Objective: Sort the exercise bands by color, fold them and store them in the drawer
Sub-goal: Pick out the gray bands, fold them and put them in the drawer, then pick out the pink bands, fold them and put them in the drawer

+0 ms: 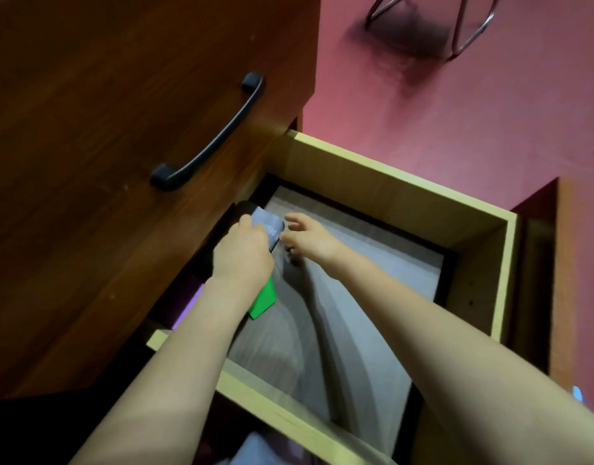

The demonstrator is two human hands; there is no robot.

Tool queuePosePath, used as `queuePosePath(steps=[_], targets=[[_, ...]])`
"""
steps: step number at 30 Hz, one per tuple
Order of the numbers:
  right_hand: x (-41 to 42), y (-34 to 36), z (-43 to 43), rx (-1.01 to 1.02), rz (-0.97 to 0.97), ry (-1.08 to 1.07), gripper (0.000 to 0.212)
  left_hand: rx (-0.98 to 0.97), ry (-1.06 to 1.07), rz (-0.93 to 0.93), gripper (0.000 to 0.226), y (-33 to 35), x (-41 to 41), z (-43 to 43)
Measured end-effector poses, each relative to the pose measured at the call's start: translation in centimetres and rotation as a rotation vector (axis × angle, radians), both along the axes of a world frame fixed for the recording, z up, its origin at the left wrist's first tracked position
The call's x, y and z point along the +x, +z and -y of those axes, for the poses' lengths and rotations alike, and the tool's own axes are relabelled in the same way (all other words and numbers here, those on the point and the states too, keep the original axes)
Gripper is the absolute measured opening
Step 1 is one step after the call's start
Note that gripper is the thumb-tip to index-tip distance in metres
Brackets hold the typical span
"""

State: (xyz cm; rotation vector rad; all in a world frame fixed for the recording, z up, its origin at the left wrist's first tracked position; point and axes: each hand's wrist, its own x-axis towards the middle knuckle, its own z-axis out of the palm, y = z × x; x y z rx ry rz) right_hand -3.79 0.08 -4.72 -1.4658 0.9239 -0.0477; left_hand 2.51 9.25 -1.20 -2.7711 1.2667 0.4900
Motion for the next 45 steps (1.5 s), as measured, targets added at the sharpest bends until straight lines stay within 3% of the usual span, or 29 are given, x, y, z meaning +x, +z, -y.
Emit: queuePosePath(steps=[5,8,13,21,25,30,36,45], targets=[[-0.8,1.1,-0.4,0.063,-0.056,0.04,0.052,-0.061,0.043,-0.057,0.035,1.0,-1.8,-0.9],[-1.7,1.5,-0.5,0.004,-0.074,0.022,0.046,-0.255,0.159,-0.191,0.034,1.7,-2.5,-1.4],[-6.6,5.7,0.2,-0.054,-0.057,-0.009,0.03,-0.523,0.09,-0.483,0.029,4.7,-7.6,0.1],[-23.2,14.0,-2.0,-0.173,0.254,-0.363,0.027,-0.779,-0.008,-1.067,0.023,10.0,-19.3,1.2],[-32.4,14.1,-4.1,-0.182,0.18,-0.545,0.031,-0.703,-0.101,-1.245,0.021,10.5,-26.5,1.0],[-41.0,11.9,-5.8,-0.108,0.099,-0.756,0.028,-0.49,-0.207,-1.27,0.034,7.7,-33.8,0.9],[-48.3,5.6,-6.5,0.005,0.035,-0.997,0.024,-0.217,-0.093,-1.274,0.024,1.9,-40.0,2.9],[-53.1,-6.3,-3.1,0.176,-0.052,-1.152,0.03,-0.031,0.028,-1.165,0.023,-7.5,-42.7,7.9]])
